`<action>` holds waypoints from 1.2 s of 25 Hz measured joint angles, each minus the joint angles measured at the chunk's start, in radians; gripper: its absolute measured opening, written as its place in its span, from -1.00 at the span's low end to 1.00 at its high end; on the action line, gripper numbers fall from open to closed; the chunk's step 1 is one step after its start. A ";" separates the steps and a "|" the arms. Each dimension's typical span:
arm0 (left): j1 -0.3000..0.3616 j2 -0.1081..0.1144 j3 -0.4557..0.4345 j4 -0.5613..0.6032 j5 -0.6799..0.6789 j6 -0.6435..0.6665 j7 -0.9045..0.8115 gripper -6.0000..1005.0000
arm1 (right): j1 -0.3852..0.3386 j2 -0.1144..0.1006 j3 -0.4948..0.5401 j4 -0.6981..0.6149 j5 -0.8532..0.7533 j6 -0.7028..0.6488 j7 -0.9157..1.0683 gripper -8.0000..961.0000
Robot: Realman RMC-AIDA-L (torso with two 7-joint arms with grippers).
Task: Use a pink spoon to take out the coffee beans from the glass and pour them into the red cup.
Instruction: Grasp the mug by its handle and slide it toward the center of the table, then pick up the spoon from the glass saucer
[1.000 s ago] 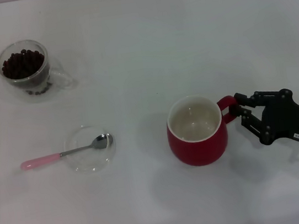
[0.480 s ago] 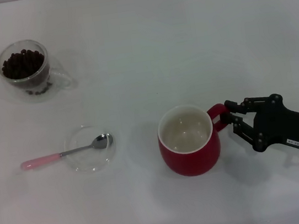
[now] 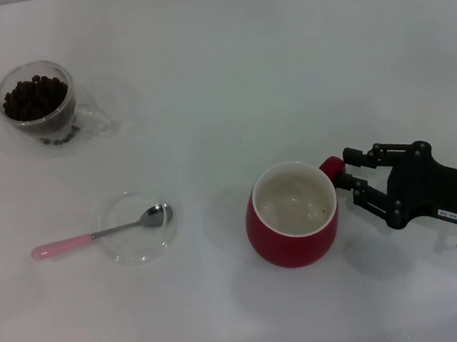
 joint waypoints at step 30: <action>0.003 -0.009 0.109 -0.052 0.002 0.166 -0.166 0.48 | -0.074 -0.146 0.177 0.006 0.003 -0.242 0.062 0.78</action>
